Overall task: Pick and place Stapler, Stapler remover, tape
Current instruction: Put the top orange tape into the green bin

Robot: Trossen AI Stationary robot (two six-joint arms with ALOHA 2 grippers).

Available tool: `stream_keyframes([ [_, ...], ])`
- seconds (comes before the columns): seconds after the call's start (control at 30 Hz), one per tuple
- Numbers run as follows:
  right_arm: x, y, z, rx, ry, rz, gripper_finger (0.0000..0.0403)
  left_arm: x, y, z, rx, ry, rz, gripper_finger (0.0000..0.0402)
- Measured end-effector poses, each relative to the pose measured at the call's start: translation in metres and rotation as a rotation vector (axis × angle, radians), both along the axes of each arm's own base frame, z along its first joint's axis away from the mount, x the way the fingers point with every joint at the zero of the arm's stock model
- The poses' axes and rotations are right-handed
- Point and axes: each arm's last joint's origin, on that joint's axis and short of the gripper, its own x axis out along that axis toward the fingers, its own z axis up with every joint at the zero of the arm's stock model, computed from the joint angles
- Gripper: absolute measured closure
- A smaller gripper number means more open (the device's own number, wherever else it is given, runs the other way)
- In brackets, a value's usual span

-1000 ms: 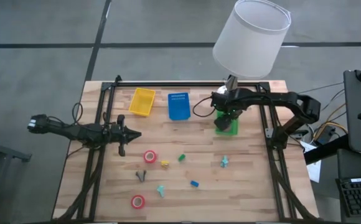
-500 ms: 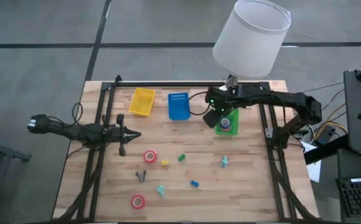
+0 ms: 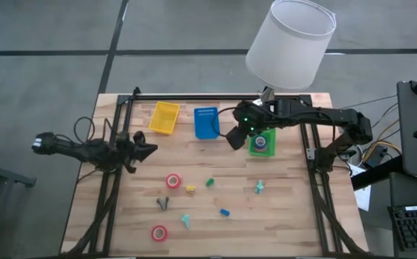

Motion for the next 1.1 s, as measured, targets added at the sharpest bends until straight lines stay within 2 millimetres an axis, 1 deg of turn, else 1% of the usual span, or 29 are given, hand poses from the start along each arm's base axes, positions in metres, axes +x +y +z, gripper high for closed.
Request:
stream_keyframes([
  [0.1,0.001,0.002,-0.001,0.002,0.003,0.003,0.0242,0.0,0.001,0.002,-0.074,-0.025,-0.001,0.0371],
  [0.2,0.001,0.003,-0.001,0.002,0.003,0.006,0.0246,-0.001,0.002,0.003,-0.127,-0.045,0.055,0.0371],
  [0.27,0.001,0.003,-0.001,0.003,0.003,0.006,0.0249,-0.002,0.004,0.006,-0.215,-0.095,0.072,0.0371],
  [0.33,0.001,0.004,-0.001,0.003,0.004,0.004,0.0252,-0.003,0.004,0.009,-0.311,-0.141,0.051,0.0371],
  [0.4,0.001,0.005,-0.001,0.003,0.003,0.006,0.0255,-0.003,0.005,0.009,-0.354,-0.151,0.073,0.0371],
  [0.47,0.001,0.005,-0.001,0.003,0.003,0.007,0.0258,-0.003,0.006,0.007,-0.361,-0.137,0.091,0.0371],
  [0.57,0.001,0.006,-0.001,0.007,0.003,0.004,0.0262,0.0,0.005,-0.002,-0.392,-0.057,0.082,0.0367],
  [0.63,0.002,0.007,-0.002,0.009,0.004,0.003,0.0265,0.002,0.003,-0.008,-0.406,0.008,0.047,0.0354],
  [0.7,0.002,0.01,-0.002,0.007,0.006,0.011,0.0267,0.004,0.002,-0.015,-0.437,0.076,0.018,0.0334],
  [0.8,0.002,0.014,-0.003,0.006,0.01,0.027,0.0271,0.005,0.001,-0.023,-0.516,0.149,-0.004,0.0292],
  [0.9,0.002,0.02,-0.005,0.001,0.021,0.05,0.0273,0.006,-0.003,-0.029,-0.51,0.283,-0.074,0.0254],
  [0.97,0.003,0.023,-0.006,-0.003,0.023,0.062,0.0275,0.007,-0.005,-0.028,-0.515,0.386,-0.107,0.0237],
  [1.1,0.002,0.025,-0.011,-0.009,0.042,0.057,0.0275,0.008,-0.006,-0.025,-0.491,0.607,-0.074,0.022],
])
